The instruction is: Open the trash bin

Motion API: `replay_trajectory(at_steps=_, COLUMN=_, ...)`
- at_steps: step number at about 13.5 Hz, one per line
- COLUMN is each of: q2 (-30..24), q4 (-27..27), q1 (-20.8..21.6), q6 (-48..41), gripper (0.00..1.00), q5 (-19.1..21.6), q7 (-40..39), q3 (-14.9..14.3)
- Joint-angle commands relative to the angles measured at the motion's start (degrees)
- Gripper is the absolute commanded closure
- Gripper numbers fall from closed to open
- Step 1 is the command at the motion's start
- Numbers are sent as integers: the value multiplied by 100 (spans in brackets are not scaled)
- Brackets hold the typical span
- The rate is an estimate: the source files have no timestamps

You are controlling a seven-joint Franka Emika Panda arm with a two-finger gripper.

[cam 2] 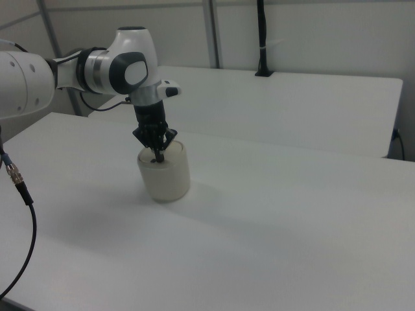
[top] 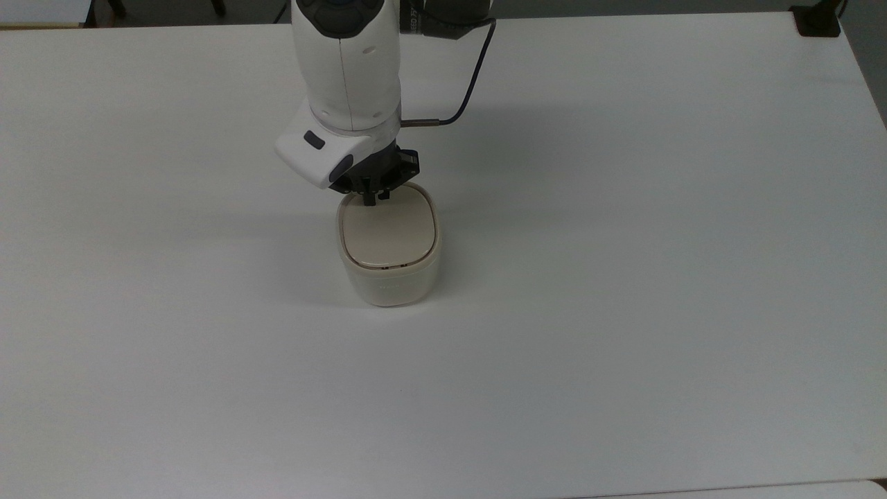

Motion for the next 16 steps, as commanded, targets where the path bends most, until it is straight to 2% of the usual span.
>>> replay_trajectory(at_steps=1, q2=21, q4=-50, q1=109, q6=104, gripper=100, q5=-89, q7=102, q3=24)
replay_trajectory(at_steps=2, q2=-206, q4=-68, q1=74, q6=52, gripper=100, q5=-80, q7=206, q3=24)
replay_trajectory(at_steps=4, q2=-698, q4=-138, q1=65, q6=-691, gripper=100, q5=-106, q7=243, q3=-3)
replay_trajectory(at_steps=5, q2=-1101, q4=-365, q1=47, q6=-965, gripper=92, q5=-132, q7=243, q3=-20)
replay_trajectory(at_steps=6, q2=-1410, q4=-567, q1=38, q6=-1081, gripper=75, q5=-141, q7=243, q3=-38)
replay_trajectory(at_steps=7, q2=-1830, q4=-900, q1=12, q6=-1187, gripper=14, q5=-159, q7=251, q3=-38)
replay_trajectory(at_steps=8, q2=-2174, q4=-1234, q1=12, q6=-1188, gripper=0, q5=-272, q7=277, q3=-38)
replay_trajectory(at_steps=11, q2=-2616, q4=-1641, q1=21, q6=-1162, gripper=0, q5=-317, q7=304, q3=-29)
replay_trajectory(at_steps=16, q2=-2652, q4=-1597, q1=-84, q6=-1135, gripper=0, q5=-308, q7=945, q3=-29)
